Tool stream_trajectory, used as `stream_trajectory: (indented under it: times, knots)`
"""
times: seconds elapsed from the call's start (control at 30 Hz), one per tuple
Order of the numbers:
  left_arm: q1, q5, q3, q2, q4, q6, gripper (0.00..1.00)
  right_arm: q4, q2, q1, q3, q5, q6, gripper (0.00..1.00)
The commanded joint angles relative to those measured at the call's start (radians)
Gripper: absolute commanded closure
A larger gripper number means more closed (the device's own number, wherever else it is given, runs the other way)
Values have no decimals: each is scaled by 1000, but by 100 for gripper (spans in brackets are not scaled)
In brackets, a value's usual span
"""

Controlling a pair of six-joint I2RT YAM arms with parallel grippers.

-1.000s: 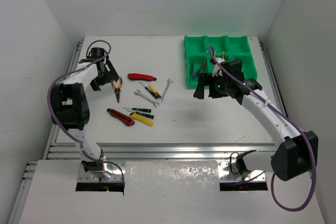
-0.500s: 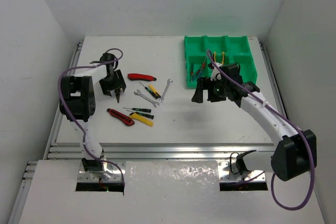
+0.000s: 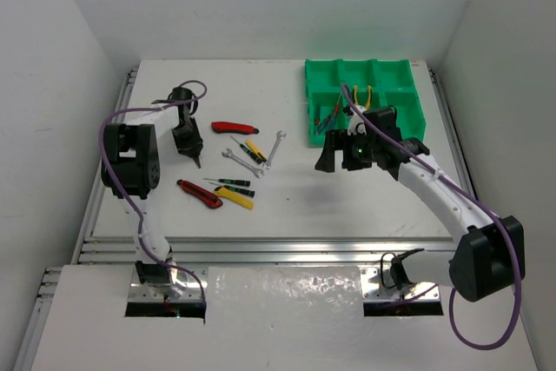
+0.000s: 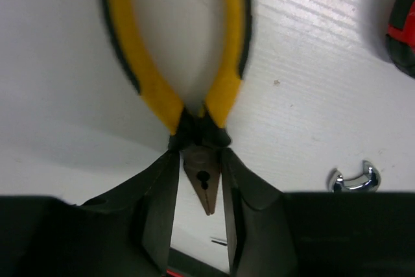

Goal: Sort the tools into containers

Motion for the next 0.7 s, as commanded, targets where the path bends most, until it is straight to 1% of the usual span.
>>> stream_trajectory:
  times: [0.0,0.03,0.07,0.2,0.23,0.47,0.53,0.67]
  knots:
    - [-2,19,3,48,14,9,89,67,-29,4,-11,-56,5,4]
    - [-2,21,3,46,11,9,100,74,-29,6,-20,-67,7,4]
    - [-35,18,0,40,9,8,100,85,-29,6,-27,-80,8,2]
    - [-69,15,-44,-52,43,-36,100,188,-25,4,-67,-194,28,1]
    - [-75,18,-69,-96,52,-43,100,200,-17,4,-73,-208,39,1]
    - [-157,-30,-95,-205,71,-66,100,286,12,6,-96,-260,83,1]
    - [-166,-28,-103,-241,75,-69,100,356,18,4,-111,-294,114,1]
    - [-195,-28,-129,-294,92,-75,100,459,94,6,-93,-346,195,1]
